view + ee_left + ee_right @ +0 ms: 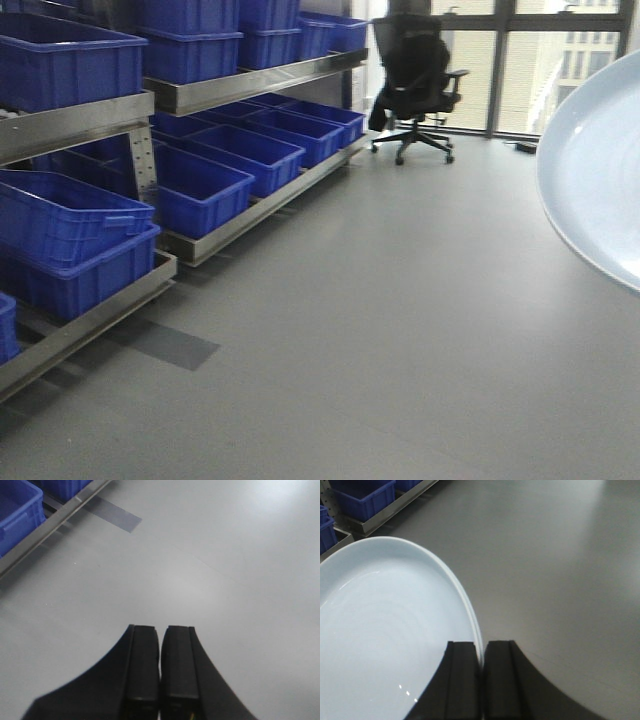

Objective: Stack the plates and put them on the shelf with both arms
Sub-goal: 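Drive the base up to the shelf of blue bins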

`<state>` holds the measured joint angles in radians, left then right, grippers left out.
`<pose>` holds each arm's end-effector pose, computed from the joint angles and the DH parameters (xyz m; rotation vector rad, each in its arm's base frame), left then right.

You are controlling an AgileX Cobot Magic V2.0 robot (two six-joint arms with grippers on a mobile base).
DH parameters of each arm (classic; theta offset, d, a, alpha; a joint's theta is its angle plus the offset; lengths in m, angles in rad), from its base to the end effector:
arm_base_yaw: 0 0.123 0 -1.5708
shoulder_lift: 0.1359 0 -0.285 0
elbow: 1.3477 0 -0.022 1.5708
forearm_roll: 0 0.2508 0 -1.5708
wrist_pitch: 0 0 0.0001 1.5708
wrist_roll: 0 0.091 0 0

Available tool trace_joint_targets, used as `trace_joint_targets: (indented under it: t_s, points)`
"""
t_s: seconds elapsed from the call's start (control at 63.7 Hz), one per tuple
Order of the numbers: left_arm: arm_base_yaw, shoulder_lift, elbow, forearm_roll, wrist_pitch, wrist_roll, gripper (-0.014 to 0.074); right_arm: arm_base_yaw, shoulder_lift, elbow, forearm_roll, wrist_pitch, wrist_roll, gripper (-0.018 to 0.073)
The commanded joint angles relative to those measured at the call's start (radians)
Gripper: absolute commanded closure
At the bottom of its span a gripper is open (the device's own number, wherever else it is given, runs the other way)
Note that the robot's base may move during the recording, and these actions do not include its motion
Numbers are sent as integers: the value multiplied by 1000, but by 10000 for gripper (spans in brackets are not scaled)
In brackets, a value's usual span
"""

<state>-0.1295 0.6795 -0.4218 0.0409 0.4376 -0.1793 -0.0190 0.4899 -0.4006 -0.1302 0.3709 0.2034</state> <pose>0.1293 -0.0152 0.2576 -0.0238 2.1816 -0.1357 0.1045 -0.0063 0.2784 0.1291 1.9362 -0.0039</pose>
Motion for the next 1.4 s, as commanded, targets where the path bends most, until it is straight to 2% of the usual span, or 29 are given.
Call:
trace_joint_targets:
  t_s: [0.0, 1.381]
  points:
    - [-8, 1, -28, -1, -69, -6, 503, -5, 2, -31, -10, -99, 0, 503]
    - [-8, 1, -28, -1, -69, -6, 503, -5, 2, -31, -10, -99, 0, 503]
